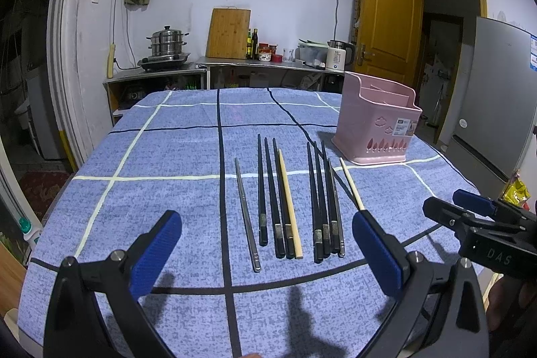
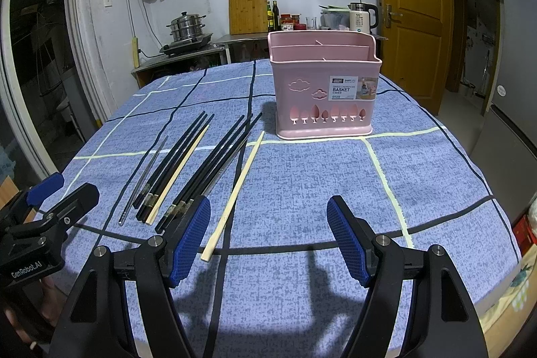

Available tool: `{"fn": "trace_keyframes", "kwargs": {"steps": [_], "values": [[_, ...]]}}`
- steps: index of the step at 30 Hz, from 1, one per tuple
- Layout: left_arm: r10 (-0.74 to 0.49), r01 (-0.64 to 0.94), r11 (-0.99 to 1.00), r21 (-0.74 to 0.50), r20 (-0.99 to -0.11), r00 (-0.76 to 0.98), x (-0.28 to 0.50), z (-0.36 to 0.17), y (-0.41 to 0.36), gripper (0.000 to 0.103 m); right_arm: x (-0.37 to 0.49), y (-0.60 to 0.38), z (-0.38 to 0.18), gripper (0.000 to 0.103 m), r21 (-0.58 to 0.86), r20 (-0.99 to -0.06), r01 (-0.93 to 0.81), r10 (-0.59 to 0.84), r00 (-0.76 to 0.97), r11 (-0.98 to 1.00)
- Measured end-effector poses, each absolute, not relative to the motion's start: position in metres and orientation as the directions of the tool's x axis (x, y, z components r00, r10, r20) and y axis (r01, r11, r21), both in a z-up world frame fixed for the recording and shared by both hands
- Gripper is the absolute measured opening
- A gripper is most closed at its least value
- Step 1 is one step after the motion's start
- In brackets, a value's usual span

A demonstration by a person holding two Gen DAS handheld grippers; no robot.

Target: Organize utensils

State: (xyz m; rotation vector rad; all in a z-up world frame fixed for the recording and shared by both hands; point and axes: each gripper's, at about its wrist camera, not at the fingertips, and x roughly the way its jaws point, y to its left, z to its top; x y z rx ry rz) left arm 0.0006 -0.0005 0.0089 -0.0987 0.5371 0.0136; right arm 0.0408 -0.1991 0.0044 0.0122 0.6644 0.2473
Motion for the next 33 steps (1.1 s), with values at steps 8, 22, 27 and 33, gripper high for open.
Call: {"fn": "trace_keyframes", "kwargs": {"steps": [8, 22, 27, 33], "values": [[-0.012, -0.039, 0.995, -0.091, -0.511, 0.86, 0.0005, 0.0084, -0.0009, 0.103, 0.041, -0.1987, 0.0053, 0.072, 0.089, -0.608, -0.223, 0.23, 0.76, 0.971], [-0.017, -0.04, 0.994, -0.1, -0.515, 0.857, 0.0019, 0.0068, 0.0019, 0.103, 0.0419, -0.1987, 0.005, 0.072, 0.089, -0.609, -0.223, 0.231, 0.759, 0.971], [-0.018, -0.04, 0.994, -0.1, -0.517, 0.856, 0.0016, 0.0062, 0.0031, 0.103, 0.0414, -0.1986, 0.0048, 0.072, 0.089, -0.61, -0.223, 0.23, 0.758, 0.971], [-0.02, -0.04, 0.994, -0.103, -0.52, 0.854, 0.0018, 0.0044, 0.0044, 0.103, 0.0419, -0.1972, 0.0042, 0.072, 0.092, -0.61, -0.225, 0.233, 0.757, 0.97]]}}
